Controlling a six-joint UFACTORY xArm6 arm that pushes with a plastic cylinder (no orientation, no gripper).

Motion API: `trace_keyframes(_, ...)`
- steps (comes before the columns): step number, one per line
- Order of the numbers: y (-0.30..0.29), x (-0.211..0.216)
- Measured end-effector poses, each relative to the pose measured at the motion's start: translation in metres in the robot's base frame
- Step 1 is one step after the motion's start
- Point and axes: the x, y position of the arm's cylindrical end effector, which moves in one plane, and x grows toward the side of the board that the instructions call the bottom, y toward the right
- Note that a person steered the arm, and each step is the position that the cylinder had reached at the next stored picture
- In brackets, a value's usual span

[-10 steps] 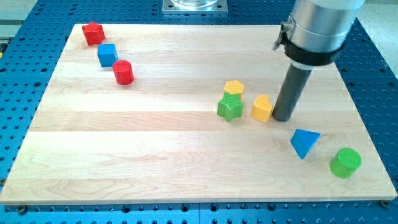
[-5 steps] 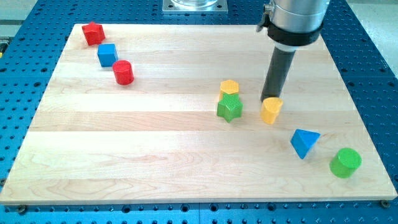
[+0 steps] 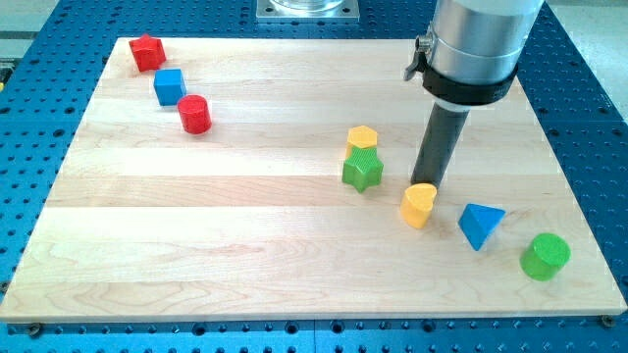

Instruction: Form a diagonal line with green star and yellow blocks

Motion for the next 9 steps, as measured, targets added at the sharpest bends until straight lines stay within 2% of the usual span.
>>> trace_keyframes(1, -0.023, -0.031)
trace_keyframes(3, -0.116, -0.045)
trace_keyframes(4, -0.071, -0.058)
trace_keyframes(5, -0.093, -0.085)
trace_keyframes(7, -0.188, -0.087)
trace_keyframes(8, -0.204, -0.090)
trace_keyframes(9, -0.272, -0.084)
